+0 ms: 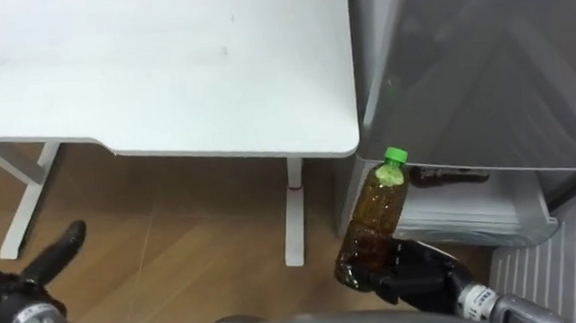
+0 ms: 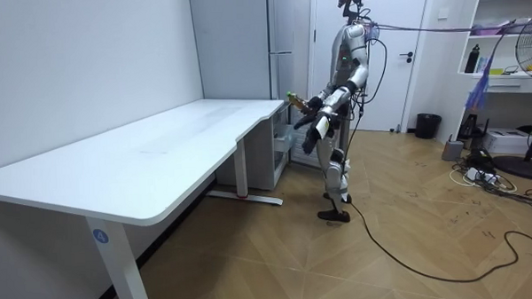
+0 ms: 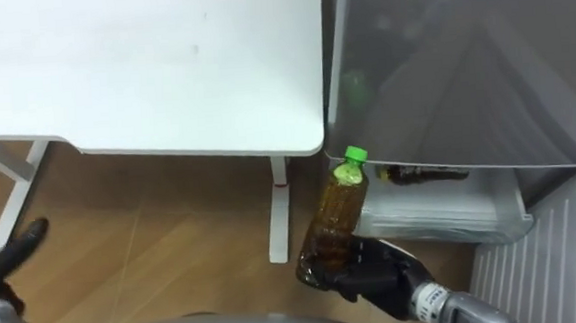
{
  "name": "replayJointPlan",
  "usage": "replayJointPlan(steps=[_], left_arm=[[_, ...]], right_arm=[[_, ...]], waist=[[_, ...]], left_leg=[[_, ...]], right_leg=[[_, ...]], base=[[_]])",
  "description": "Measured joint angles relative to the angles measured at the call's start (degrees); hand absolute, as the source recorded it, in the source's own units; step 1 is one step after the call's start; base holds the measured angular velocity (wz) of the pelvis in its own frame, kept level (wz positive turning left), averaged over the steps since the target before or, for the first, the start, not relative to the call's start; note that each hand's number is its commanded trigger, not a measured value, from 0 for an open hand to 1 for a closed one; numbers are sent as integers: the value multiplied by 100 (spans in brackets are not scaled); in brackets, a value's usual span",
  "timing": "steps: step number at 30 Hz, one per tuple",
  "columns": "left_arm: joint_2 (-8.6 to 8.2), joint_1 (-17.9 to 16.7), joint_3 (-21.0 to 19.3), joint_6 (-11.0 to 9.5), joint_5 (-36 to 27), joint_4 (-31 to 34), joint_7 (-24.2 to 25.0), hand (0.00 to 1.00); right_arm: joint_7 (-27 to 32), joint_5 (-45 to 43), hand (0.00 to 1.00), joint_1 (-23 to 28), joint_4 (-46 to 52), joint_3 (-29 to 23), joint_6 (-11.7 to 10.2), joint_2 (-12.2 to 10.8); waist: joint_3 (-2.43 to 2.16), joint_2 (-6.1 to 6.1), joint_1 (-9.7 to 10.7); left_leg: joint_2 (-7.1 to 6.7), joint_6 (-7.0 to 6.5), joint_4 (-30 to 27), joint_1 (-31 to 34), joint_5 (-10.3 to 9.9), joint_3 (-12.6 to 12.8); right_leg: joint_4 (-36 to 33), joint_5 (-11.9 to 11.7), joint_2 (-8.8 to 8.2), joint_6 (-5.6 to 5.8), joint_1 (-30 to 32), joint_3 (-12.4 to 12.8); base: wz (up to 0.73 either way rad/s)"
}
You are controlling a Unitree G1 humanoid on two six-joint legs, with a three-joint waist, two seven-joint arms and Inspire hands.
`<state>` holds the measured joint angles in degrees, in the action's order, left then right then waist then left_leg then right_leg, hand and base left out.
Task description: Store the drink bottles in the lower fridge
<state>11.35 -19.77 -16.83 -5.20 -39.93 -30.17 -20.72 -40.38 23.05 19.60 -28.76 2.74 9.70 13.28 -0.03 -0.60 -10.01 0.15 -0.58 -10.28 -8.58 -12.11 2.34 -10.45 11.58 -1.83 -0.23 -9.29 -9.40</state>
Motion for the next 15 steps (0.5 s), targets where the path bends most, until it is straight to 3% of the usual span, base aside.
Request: replayJointPlan(steps=[8,15], left_arm=[[-72,-279,20,197,-247,-1077,99,0],[-115,-423,42,424,-352,-2053,692,0]], right_arm=[[236,405,100,-53,-504,-19,44,9],[353,519,100,-64,-603,-48,96,18]], waist=[[2,-1,34],[6,11,84]], left_leg=[[-8,3,56,3,3,16],[0,3,85,19,2,55]], right_leg=[[21,3,1,0,20,-16],[84,7,-4,7,15,-16]], base=[[0],[0]])
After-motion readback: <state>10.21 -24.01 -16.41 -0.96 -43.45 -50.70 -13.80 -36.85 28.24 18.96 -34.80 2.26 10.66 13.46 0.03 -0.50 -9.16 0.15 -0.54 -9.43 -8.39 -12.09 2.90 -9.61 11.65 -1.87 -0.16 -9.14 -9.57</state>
